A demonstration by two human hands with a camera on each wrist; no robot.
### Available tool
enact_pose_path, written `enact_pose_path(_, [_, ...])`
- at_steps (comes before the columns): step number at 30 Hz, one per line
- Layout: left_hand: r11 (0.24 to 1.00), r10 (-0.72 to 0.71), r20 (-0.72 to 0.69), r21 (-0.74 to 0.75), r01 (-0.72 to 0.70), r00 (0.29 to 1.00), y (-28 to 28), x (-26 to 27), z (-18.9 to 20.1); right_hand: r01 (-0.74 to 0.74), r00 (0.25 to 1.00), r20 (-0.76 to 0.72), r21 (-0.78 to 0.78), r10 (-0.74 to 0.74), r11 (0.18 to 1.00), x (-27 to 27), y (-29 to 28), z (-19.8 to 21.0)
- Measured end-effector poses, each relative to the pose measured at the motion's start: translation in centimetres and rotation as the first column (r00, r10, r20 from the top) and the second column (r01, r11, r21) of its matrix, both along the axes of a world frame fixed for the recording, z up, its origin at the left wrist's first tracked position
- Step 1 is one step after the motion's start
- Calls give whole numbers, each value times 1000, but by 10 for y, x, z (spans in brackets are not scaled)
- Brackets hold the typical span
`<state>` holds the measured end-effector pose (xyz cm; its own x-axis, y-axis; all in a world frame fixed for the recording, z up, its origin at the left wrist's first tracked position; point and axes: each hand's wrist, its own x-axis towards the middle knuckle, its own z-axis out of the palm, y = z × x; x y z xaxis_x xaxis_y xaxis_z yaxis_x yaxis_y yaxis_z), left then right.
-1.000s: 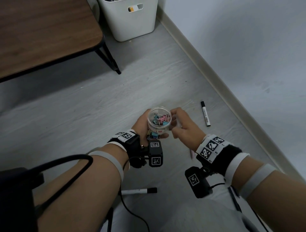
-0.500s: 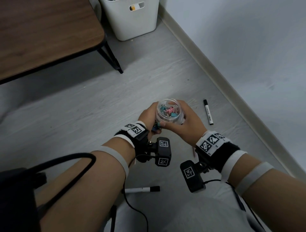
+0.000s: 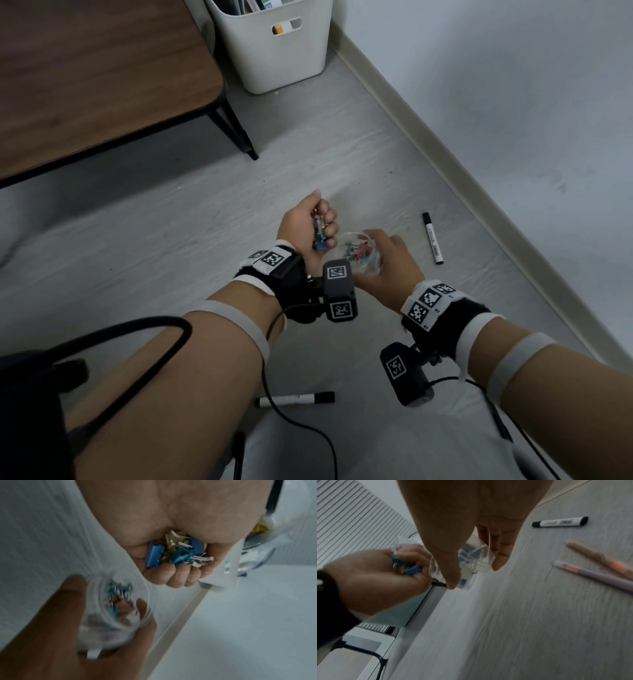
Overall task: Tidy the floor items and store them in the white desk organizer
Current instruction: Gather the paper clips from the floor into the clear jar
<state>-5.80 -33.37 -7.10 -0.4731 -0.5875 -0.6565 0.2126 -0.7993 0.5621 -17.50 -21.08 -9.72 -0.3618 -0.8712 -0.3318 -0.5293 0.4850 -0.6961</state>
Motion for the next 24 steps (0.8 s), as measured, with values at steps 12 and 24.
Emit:
enact_pose_path(12, [913, -2, 130, -405, 55, 992, 15, -16, 6, 15, 1000, -2, -48, -16, 999, 4, -8, -1])
enact_pose_path(24, [930, 11, 13, -367, -6, 1000, 12, -7, 19, 37, 999, 33, -117, -33, 992, -3, -15, -5])
